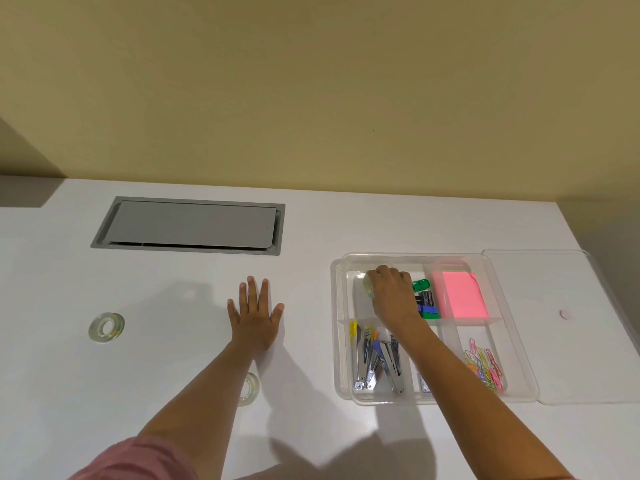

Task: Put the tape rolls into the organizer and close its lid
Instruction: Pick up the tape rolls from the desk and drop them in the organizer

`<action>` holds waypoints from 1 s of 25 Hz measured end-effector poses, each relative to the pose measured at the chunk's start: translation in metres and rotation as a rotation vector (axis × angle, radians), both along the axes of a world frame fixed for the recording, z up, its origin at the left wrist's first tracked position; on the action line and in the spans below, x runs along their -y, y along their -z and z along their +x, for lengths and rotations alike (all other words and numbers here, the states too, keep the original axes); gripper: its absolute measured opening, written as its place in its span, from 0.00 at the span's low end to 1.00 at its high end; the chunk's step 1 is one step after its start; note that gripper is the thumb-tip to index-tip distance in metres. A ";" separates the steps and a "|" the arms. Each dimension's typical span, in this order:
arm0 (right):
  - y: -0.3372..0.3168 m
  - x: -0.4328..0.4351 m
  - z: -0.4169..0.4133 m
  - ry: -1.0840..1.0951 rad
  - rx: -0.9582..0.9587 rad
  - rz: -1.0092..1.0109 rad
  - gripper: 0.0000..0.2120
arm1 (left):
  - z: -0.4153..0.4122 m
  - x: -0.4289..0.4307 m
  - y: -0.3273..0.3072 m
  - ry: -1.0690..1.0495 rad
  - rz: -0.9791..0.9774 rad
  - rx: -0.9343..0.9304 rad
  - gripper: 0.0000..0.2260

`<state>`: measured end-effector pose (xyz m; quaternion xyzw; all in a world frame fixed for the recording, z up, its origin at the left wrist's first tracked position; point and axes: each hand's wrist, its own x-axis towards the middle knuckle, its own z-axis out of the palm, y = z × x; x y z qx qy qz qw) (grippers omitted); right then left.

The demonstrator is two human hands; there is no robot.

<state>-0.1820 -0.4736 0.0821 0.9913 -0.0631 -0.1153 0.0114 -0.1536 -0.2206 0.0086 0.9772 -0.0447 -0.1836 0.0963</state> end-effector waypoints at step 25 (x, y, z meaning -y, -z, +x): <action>0.010 -0.219 -0.089 -0.022 0.008 0.379 0.18 | -0.102 -0.143 -0.009 0.207 -0.020 -0.012 0.51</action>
